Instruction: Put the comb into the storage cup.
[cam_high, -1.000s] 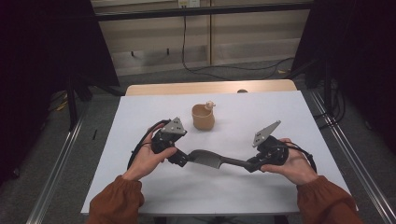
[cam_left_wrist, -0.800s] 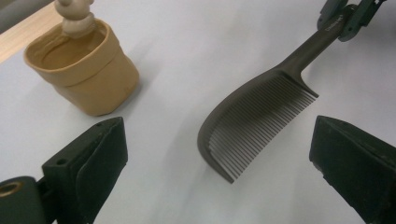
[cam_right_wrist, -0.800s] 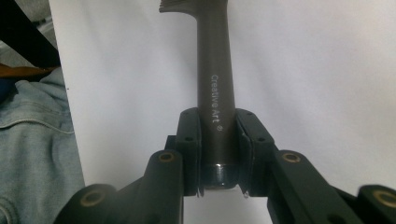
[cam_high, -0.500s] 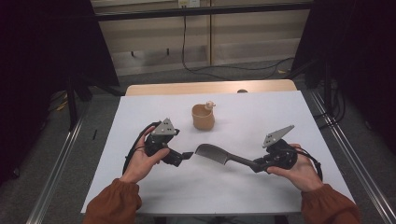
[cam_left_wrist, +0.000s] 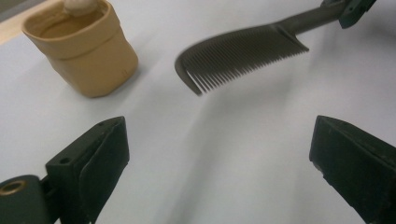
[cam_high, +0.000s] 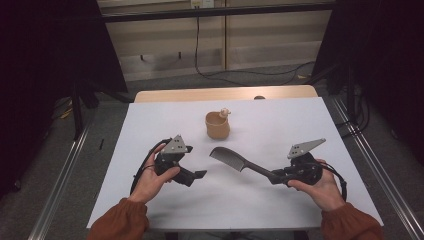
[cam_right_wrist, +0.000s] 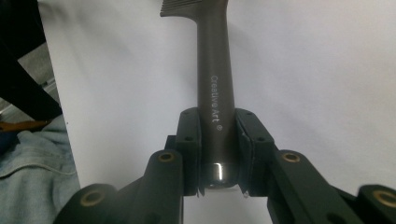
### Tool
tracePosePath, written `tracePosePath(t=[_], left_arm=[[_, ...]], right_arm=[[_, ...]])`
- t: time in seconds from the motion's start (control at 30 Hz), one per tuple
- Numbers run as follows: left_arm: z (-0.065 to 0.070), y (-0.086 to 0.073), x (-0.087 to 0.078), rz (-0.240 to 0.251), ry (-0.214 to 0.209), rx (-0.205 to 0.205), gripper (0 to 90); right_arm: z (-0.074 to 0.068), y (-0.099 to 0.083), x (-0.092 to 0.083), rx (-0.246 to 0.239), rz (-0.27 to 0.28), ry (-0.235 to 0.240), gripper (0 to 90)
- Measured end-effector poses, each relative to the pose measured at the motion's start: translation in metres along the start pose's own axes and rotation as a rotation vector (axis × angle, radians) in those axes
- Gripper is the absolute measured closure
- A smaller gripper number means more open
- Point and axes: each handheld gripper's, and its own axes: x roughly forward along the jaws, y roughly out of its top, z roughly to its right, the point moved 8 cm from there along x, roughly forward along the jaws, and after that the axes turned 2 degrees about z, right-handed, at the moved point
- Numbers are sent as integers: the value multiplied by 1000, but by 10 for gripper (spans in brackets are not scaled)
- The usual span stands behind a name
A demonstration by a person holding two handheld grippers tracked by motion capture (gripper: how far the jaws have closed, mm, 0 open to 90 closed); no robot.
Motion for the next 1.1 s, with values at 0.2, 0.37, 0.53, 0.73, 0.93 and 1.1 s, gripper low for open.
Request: tracePosePath(t=[0.2, 0.37, 0.53, 0.73, 0.93, 1.1], left_arm=[[5, -1, 2, 23, -7, -7, 46], [9, -4, 10, 39, -2, -9, 46], [11, -3, 12, 56, 6, -6, 48], [13, 1, 11, 91, 10, -8, 50], [19, 6, 13, 125, -6, -21, 55], [21, 9, 12, 169, -21, -36, 56]], right_arm=[[-1, 1, -1, 17, 50, 7, 728], [-1, 1, 1, 30, 71, 0, 728], [1, 5, -1, 31, 117, -9, 728], [-2, 9, -4, 21, 171, 6, 728], [-6, 13, -4, 15, 218, 10, 728], [-11, 17, -5, 7, 269, 11, 728]])
